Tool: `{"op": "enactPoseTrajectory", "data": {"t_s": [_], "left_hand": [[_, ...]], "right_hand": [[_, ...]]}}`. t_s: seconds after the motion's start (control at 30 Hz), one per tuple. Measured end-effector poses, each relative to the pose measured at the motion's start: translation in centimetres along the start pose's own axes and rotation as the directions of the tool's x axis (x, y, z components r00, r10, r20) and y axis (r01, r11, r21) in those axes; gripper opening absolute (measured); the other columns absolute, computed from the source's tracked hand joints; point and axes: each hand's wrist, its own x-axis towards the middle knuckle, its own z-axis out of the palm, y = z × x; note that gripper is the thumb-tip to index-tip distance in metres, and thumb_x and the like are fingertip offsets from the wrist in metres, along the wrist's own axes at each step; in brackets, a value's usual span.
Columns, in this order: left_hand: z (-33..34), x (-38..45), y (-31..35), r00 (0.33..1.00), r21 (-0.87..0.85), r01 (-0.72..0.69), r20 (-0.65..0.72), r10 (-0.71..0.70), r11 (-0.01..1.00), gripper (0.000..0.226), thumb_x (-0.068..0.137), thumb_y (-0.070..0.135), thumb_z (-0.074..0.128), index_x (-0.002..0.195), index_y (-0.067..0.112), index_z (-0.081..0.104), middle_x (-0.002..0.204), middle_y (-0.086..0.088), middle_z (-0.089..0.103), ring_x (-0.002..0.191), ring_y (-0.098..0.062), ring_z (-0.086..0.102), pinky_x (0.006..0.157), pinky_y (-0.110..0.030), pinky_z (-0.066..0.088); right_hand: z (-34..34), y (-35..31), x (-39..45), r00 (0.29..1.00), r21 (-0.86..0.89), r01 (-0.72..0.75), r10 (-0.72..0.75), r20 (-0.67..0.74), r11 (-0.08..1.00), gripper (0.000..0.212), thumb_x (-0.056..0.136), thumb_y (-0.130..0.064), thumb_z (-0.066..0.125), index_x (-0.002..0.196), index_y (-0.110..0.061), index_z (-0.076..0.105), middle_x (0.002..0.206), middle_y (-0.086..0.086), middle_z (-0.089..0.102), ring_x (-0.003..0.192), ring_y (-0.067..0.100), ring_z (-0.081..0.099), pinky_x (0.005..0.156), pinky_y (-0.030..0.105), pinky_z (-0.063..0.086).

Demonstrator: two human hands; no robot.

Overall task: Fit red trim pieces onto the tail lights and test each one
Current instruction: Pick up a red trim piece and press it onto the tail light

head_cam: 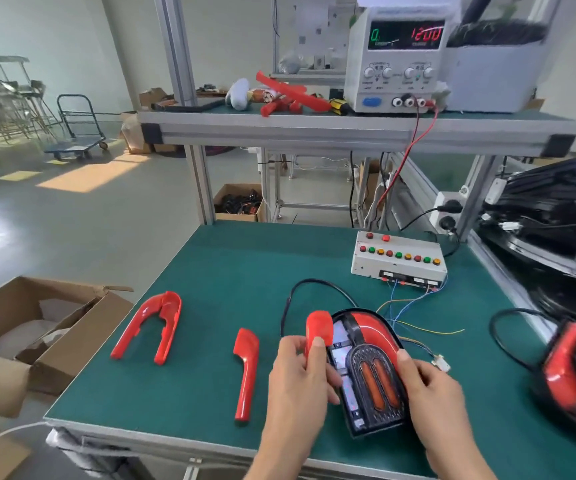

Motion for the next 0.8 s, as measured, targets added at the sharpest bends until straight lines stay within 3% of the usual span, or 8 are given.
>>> {"op": "enactPoseTrajectory", "data": {"t_s": [0.07,0.13,0.23,0.43,0.63,0.8], "left_hand": [[0.6,0.1,0.0,0.999,0.132,-0.014,-0.037,0.019,0.991,0.021,0.103,0.040,0.049,0.094,0.022,0.056,0.070,-0.001,0.073,0.053,-0.015,0.061,0.056,-0.024,0.048],[0.9,0.1,-0.1,0.994,0.276,-0.047,-0.079,0.071,0.960,0.025,0.099,0.046,0.052,0.088,0.025,0.060,0.074,0.000,0.070,0.067,-0.016,0.066,0.067,-0.034,0.053],[1.1,0.1,0.1,0.984,0.389,-0.102,-0.093,0.149,0.916,0.020,0.095,0.043,0.062,0.083,0.026,0.064,0.080,0.002,0.067,0.077,-0.013,0.064,0.078,-0.037,0.053],[1.8,-0.3,0.8,0.960,0.493,-0.185,-0.096,0.265,0.850,0.014,0.091,0.040,0.067,0.088,0.031,0.057,0.058,0.007,0.059,0.062,-0.009,0.057,0.066,-0.034,0.049],[2.9,-0.1,1.0,0.932,0.665,-0.233,-0.055,0.358,0.709,0.025,0.094,0.051,0.056,0.083,0.029,0.055,0.065,0.007,0.061,0.066,-0.012,0.060,0.064,-0.031,0.045],[3.4,-0.1,0.4,0.937,0.766,-0.208,-0.022,0.349,0.608,0.035,0.094,0.055,0.053,0.079,0.024,0.052,0.070,0.003,0.062,0.071,-0.022,0.062,0.062,-0.033,0.039]], "right_hand": [[0.4,0.5,-0.5,0.999,0.050,-0.021,0.024,-0.046,0.999,0.035,0.098,-0.043,0.061,0.079,-0.018,0.076,0.069,-0.009,0.074,0.075,0.014,0.070,0.063,0.030,0.046],[0.7,0.9,-1.1,0.997,0.061,-0.018,0.023,-0.080,0.998,0.033,0.098,-0.045,0.060,0.080,-0.022,0.075,0.069,-0.012,0.073,0.077,0.013,0.069,0.065,0.030,0.047],[1.0,1.3,-1.8,0.993,0.052,-0.005,0.012,-0.121,0.999,0.033,0.097,-0.050,0.056,0.084,-0.025,0.073,0.073,-0.010,0.074,0.080,0.015,0.069,0.074,0.036,0.052],[1.2,1.3,-3.0,0.978,0.021,0.051,-0.046,-0.205,0.998,0.055,0.082,-0.072,0.038,0.091,-0.029,0.070,0.078,-0.006,0.072,0.081,0.021,0.065,0.078,0.040,0.051],[1.4,1.3,-3.0,0.974,0.015,0.066,-0.062,-0.216,0.998,0.054,0.082,-0.074,0.036,0.088,-0.032,0.069,0.071,-0.008,0.070,0.076,0.013,0.064,0.071,0.037,0.048],[1.3,1.2,-3.2,0.970,0.009,0.109,-0.104,-0.220,0.994,0.045,0.089,-0.067,0.039,0.080,-0.032,0.066,0.070,-0.020,0.066,0.073,0.000,0.059,0.062,0.026,0.042]]}}
